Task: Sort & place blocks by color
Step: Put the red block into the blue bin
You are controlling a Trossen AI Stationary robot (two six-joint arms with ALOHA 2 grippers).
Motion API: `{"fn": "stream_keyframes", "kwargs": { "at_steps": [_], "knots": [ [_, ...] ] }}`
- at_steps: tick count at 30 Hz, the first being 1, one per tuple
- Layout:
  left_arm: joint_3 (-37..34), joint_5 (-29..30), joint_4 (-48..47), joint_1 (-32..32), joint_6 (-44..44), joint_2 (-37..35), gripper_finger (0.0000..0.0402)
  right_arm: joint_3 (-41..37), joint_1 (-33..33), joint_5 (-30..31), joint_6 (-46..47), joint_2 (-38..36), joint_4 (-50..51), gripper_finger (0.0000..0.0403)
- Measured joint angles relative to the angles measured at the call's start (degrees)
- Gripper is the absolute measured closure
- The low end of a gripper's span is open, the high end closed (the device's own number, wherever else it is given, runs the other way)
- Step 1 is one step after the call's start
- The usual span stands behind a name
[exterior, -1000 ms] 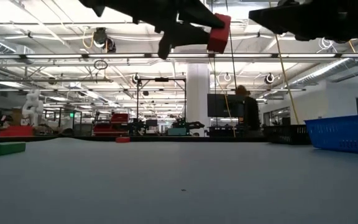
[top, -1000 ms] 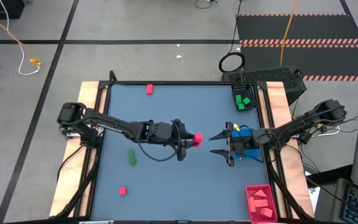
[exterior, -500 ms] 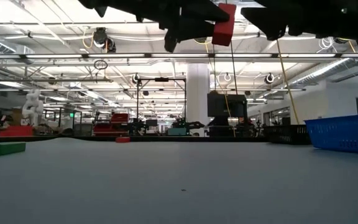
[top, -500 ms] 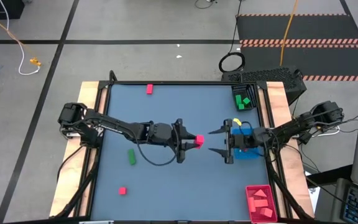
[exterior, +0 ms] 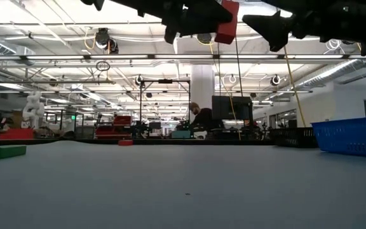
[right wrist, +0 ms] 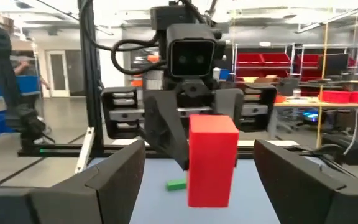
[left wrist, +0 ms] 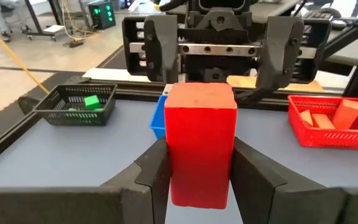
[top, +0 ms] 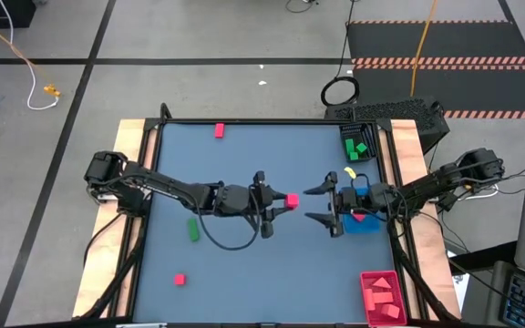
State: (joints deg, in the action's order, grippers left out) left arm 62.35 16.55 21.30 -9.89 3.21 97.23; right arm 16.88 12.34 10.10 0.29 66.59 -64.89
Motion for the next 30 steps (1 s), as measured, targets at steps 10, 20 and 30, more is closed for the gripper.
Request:
{"fn": "stream_keyframes", "kwargs": {
  "at_steps": [10, 20, 30],
  "knots": [
    [0.0, -2.2, 3.3, 0.0, 0.5, 0.9, 0.0268, 2.8, 0.0, -1.3, -0.1, 4.1, 0.0, 0.0110],
    [0.1, -3.5, 8.8, 0.0, 0.6, 5.0, 0.0268, 7.9, 0.0, -1.3, -2.4, 12.1, -0.4, 0.0110],
    [0.0, -4.2, 7.2, 0.0, 0.5, 5.1, 0.0268, 8.3, 0.0, -1.5, -4.6, 13.6, -0.7, 0.0205]
  ]
}}
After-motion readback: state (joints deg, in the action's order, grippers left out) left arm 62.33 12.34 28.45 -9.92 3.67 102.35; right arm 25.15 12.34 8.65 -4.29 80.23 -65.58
